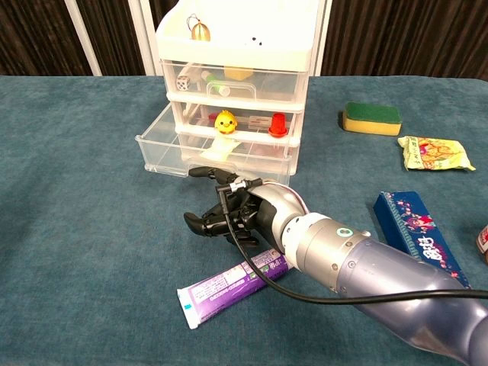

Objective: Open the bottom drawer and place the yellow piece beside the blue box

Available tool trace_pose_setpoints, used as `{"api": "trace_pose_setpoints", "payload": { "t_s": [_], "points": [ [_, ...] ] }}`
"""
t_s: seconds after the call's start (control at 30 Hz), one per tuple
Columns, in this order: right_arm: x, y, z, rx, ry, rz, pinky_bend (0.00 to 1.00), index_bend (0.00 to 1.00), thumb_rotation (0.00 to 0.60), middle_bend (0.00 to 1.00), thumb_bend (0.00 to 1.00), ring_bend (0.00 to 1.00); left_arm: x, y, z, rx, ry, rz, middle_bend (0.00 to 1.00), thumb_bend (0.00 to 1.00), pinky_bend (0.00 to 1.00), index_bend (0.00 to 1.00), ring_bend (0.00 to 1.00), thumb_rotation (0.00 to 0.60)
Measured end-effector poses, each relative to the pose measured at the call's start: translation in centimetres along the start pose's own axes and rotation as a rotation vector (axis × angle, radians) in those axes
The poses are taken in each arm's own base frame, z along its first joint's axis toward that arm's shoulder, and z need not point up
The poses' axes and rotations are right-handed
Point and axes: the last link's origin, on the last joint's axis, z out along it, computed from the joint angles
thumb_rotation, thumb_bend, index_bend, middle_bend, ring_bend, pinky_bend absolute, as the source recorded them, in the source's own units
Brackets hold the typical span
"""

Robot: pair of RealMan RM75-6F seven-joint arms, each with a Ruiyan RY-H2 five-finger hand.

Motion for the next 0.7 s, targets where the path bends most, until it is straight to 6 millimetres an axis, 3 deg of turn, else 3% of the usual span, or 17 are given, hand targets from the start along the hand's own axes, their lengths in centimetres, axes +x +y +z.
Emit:
{"api": "trace_pose_setpoints", "payload": {
  "t_s": [0.7],
  "points": [
    [-0.36, 0.53, -0.81, -0.023, 0.0, -0.01, 1.0, 0.15, 0.6, 0.97, 0.5, 0.98, -0.02, 0.0, 0.03, 0.001, -0.001, 0.002, 0.01, 0.48, 0.0, 0.07, 0.0, 0.6]
  ]
}}
